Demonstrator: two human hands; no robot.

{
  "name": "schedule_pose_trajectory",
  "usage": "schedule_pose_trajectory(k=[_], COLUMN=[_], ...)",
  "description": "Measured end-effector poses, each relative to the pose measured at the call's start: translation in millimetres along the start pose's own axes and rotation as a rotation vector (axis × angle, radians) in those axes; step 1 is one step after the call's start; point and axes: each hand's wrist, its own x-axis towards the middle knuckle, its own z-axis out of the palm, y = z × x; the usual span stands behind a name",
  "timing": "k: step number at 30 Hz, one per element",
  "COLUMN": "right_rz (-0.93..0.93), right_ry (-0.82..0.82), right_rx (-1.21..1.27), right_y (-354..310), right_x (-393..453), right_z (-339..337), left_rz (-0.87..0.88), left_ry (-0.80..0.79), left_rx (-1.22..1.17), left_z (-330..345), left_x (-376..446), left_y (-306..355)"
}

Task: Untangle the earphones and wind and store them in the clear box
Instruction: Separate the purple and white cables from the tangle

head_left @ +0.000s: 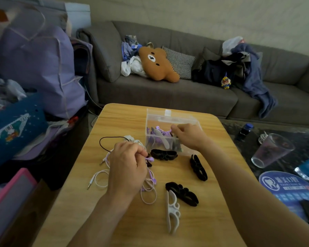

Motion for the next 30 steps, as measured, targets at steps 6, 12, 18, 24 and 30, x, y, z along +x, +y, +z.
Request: schedule_pose_trajectory(k=[6,12,18,24,30], right_rz=[0.097,-0.15,-0.481,-0.337,-0.296], right_ry=[-0.252,0.131,0.172,-0.051,0.119], right_rx=[-0.053,-0.159,0.235,0.195,0.268], right_y=[-18,-28,-55,-44,-30], right_x=[6,-9,-70,-82,-78], right_z=[-10,-12,31,85,84], left_rz=[0.005,-0.021,-0.033,-0.01,0.028], left_ry=[0.007,-0.323,-0.533,-0.436,-0.341], left_rx=[0.168,0.341,0.159,0.119,-0.089], left_z=[-13,-27,-28,-27,-41], left_x=[5,12,11,13,19], left_y=[-10,-19,-37,-33,-31])
